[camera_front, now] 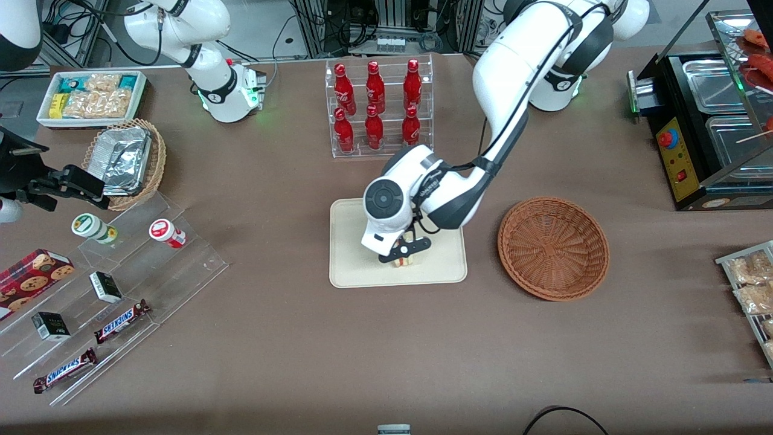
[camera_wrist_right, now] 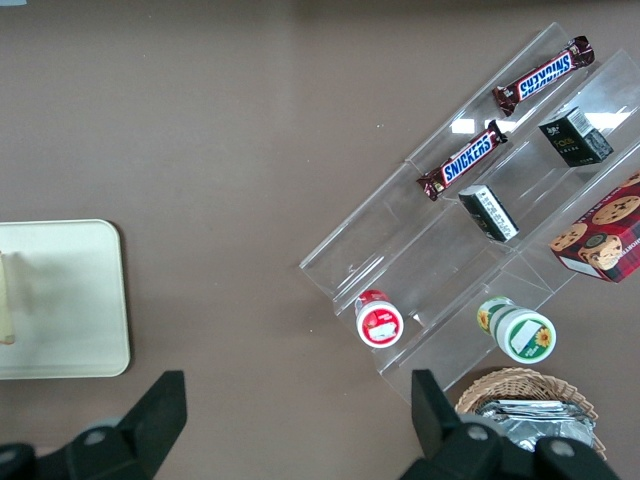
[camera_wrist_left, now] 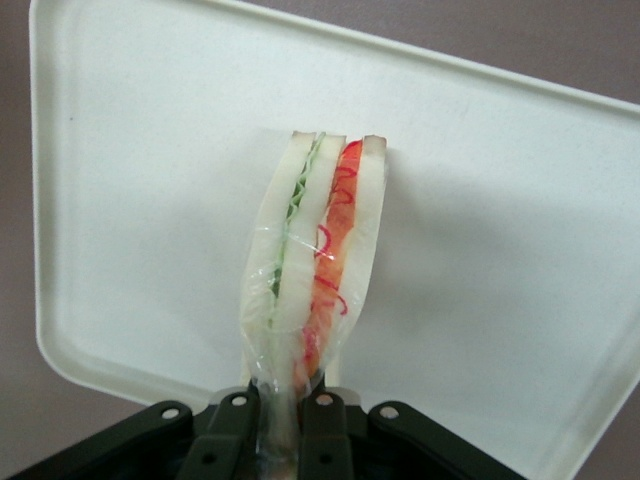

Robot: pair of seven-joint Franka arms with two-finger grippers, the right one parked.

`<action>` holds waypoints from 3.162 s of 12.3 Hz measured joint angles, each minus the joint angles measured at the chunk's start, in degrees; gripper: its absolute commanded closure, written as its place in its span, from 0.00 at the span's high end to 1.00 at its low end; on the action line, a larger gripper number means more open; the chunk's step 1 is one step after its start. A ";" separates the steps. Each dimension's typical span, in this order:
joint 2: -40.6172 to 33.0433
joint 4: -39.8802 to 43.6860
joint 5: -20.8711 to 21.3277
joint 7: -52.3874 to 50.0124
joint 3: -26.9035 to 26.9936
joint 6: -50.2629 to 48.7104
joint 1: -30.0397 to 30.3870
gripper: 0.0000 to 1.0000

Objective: Place sandwich from basket to tray

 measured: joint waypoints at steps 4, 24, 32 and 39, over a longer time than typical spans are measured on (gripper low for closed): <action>1.42 0.63 1.90 -1.89 0.13 1.86 -0.78 0.84; -12.02 1.45 2.10 8.57 3.88 -19.16 11.12 1.00; -31.34 -19.39 2.09 37.31 4.15 -19.09 27.03 1.00; -39.62 -24.40 -1.25 50.30 4.06 -20.21 34.58 1.00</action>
